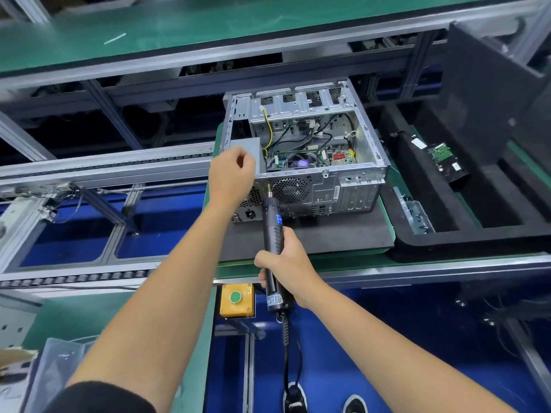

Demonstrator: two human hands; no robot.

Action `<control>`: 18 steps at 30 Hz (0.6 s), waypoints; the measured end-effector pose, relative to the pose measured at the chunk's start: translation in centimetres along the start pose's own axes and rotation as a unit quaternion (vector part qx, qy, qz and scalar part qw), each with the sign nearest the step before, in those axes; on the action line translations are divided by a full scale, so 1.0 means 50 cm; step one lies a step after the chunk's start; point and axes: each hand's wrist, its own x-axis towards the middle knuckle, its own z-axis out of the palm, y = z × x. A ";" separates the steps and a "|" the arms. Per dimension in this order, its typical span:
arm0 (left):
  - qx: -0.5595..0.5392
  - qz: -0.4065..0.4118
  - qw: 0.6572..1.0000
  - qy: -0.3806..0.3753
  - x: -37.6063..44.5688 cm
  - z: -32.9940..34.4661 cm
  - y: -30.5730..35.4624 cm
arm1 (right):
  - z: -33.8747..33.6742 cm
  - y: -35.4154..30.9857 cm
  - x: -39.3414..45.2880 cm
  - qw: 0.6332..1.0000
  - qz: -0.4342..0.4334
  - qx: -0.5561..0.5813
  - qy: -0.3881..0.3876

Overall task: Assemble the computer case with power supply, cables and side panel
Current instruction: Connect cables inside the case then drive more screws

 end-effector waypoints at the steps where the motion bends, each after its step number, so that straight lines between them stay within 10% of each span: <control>1: 0.026 0.035 0.997 -0.061 0.024 0.001 0.010 | 0.002 0.000 0.000 1.000 0.001 0.003 0.002; 5: 0.148 0.060 0.943 -0.291 0.065 0.041 0.017 | 0.006 0.002 0.002 1.000 0.003 -0.007 0.011; 18: 0.086 -0.027 0.924 -0.371 0.084 0.037 -0.006 | 0.009 0.001 0.003 1.000 0.006 -0.009 0.014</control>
